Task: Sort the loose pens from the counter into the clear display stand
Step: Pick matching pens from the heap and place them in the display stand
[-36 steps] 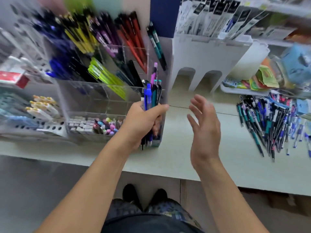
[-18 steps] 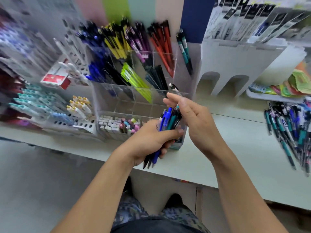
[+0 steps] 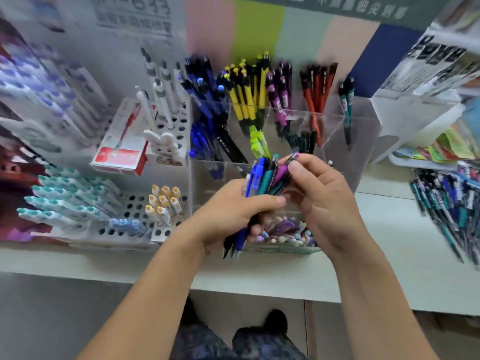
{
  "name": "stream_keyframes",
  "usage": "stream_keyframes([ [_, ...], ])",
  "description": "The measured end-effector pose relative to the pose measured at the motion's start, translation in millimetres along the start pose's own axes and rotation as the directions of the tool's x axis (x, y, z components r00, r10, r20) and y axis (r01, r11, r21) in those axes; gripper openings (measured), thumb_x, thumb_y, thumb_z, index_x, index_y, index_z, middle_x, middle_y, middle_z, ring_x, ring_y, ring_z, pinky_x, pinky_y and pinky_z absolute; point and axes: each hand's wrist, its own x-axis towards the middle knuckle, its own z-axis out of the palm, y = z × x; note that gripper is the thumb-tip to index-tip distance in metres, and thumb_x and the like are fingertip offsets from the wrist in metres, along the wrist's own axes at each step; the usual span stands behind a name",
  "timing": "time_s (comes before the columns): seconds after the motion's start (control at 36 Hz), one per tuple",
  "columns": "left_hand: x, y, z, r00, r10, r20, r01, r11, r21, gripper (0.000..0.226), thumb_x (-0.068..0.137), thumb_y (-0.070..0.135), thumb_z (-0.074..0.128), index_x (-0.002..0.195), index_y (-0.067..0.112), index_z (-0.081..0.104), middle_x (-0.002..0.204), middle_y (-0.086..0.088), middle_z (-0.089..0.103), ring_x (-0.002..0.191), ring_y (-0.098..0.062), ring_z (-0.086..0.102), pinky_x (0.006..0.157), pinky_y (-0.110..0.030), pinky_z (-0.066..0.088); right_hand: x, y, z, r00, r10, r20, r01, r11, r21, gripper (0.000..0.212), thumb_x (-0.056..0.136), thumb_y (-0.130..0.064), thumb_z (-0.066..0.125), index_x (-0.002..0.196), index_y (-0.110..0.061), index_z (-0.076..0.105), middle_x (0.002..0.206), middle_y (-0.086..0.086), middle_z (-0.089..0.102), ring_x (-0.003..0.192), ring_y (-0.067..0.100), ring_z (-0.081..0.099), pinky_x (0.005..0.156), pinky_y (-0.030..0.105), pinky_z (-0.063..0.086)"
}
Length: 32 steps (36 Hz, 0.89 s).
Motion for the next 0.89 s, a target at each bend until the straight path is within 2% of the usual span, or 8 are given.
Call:
stream_keyframes([
  [0.06,2,5,-21,1.0,0.02,-0.007,-0.02,1.0,-0.012,0.028,0.095,0.014,0.066,0.073,0.012,0.049,0.056,-0.003,0.045,0.038,-0.012,0.037,0.038,-0.02,0.032,14,-12,17,0.98,-0.131,-0.148,0.137,0.99,0.031,0.016,0.099,-0.02,0.058,0.094,-0.021,0.074,0.085,0.004,0.069,0.075,0.014,0.061,0.068,0.025,0.05],
  [0.14,2,12,-38,1.0,-0.017,-0.01,0.015,0.992,-0.122,0.023,0.097,0.014,0.062,0.076,0.015,0.053,0.057,0.0,0.039,0.038,-0.009,0.029,0.036,-0.017,0.025,33,-42,22,0.871,-0.335,-0.359,0.375,0.926,0.047,0.018,0.1,-0.012,0.051,0.095,-0.013,0.068,0.081,0.004,0.067,0.065,0.014,0.058,0.06,0.023,0.048],
  [0.31,2,15,-36,0.998,-0.066,-0.012,0.056,0.923,-0.38,0.006,0.099,0.01,0.053,0.099,0.016,0.054,0.059,0.003,0.04,0.039,-0.005,0.027,0.034,-0.015,0.024,68,-65,4,0.613,-0.725,-0.314,0.535,0.674,-0.51,0.013,0.1,-0.005,0.054,0.106,-0.003,0.065,0.087,0.006,0.068,0.072,0.016,0.067,0.07,0.032,0.057],
  [0.42,-1,17,-28,0.999,-0.011,0.04,0.027,0.913,-0.407,0.017,0.1,0.007,0.049,0.085,0.012,0.042,0.066,-0.001,0.046,0.042,-0.006,0.032,0.035,-0.016,0.027,87,-58,1,0.668,-0.722,-0.18,0.33,0.504,-0.798,0.02,0.096,-0.019,0.06,0.107,-0.014,0.075,0.092,-0.007,0.072,0.083,0.006,0.065,0.079,0.025,0.053],
  [0.56,-4,20,-24,1.0,-0.017,-0.018,0.01,0.94,-0.341,0.005,0.099,0.012,0.056,0.096,0.009,0.055,0.071,-0.001,0.06,0.049,-0.01,0.048,0.038,-0.018,0.035,108,-53,6,0.842,-0.54,-0.014,0.186,0.313,-0.931,0.026,0.093,-0.029,0.06,0.101,-0.013,0.079,0.086,0.012,0.074,0.078,0.023,0.06,0.069,0.029,0.038],
  [0.67,-6,21,-20,0.995,-0.023,-0.101,-0.014,0.938,-0.345,0.011,0.098,0.015,0.059,0.102,0.006,0.064,0.076,-0.003,0.071,0.056,-0.012,0.063,0.046,-0.02,0.049,107,-61,16,0.858,-0.51,-0.063,0.142,0.353,-0.925,0.021,0.09,-0.027,0.066,0.102,-0.013,0.077,0.075,0.003,0.068,0.069,0.018,0.053,0.07,0.034,0.045],
  [0.75,-7,21,-20,0.995,-0.012,-0.097,-0.023,0.937,-0.347,0.014,0.098,0.016,0.059,0.104,0.006,0.065,0.082,-0.007,0.075,0.061,-0.014,0.068,0.051,-0.021,0.055,80,-61,26,0.826,-0.54,-0.164,0.164,0.507,-0.846,0.018,0.09,-0.035,0.071,0.097,-0.019,0.077,0.07,-0.005,0.068,0.064,0.01,0.058,0.067,0.029,0.048],
  [0.89,-10,17,-22,0.997,0.007,-0.072,-0.03,0.945,-0.326,0.016,0.096,0.016,0.06,0.106,0.006,0.067,0.084,-0.011,0.075,0.059,-0.015,0.067,0.048,-0.021,0.053,27,-31,42,0.999,0.028,-0.021,-0.035,0.884,-0.465,0.027,0.093,-0.027,0.072,0.081,-0.003,0.075,0.063,0.013,0.064,0.054,0.013,0.052,0.054,0.026,0.045],
])
